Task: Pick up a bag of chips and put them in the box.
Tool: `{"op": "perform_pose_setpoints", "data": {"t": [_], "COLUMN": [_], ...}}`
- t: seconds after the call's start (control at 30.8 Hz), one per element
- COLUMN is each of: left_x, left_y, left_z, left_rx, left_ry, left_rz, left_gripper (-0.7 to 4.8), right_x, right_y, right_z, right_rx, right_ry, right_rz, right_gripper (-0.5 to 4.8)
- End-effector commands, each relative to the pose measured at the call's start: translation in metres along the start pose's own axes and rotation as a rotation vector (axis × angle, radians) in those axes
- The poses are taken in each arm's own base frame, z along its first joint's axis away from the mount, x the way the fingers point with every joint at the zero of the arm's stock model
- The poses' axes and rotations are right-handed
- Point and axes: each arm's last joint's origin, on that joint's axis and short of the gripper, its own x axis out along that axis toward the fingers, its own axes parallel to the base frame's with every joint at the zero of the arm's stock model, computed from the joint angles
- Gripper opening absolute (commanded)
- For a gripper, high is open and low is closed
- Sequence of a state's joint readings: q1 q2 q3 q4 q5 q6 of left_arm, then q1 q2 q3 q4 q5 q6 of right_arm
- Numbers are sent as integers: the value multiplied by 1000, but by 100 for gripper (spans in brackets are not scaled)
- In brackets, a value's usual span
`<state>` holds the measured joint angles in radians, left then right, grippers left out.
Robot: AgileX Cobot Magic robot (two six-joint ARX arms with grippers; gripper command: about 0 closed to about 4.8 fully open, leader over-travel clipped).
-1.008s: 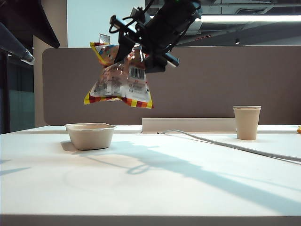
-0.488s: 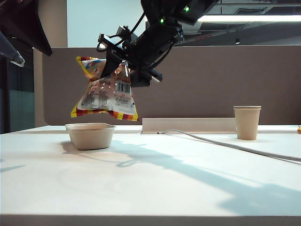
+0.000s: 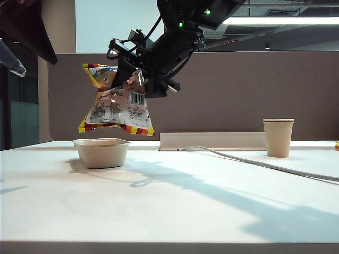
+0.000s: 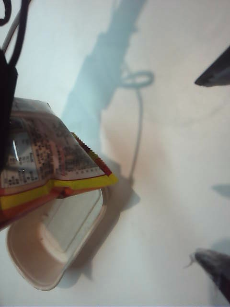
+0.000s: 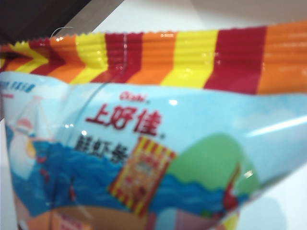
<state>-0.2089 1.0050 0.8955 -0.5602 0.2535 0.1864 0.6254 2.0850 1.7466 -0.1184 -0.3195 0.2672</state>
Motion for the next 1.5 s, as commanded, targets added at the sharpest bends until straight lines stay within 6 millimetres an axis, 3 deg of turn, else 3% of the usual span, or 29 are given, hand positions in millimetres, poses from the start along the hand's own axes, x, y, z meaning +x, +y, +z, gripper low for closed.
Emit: {"op": "perform_pose_setpoints", "data": {"t": [0.03, 0.62, 1.5], "left_x": [-1, 0, 0], "left_y": [0, 0, 0], "left_z": [1, -1, 0], "left_rx": [0, -4, -4], "left_ry": [-11, 6, 5], "left_rz": [0, -3, -3], "left_gripper": [440, 440, 440], "right_x": [3, 26, 34], "right_y": [1, -8, -10], "right_z": [3, -7, -13], "right_rx": [-21, -46, -55], "right_ry": [-37, -89, -99], "right_rz": [30, 77, 85], "right_gripper": [259, 259, 259]}}
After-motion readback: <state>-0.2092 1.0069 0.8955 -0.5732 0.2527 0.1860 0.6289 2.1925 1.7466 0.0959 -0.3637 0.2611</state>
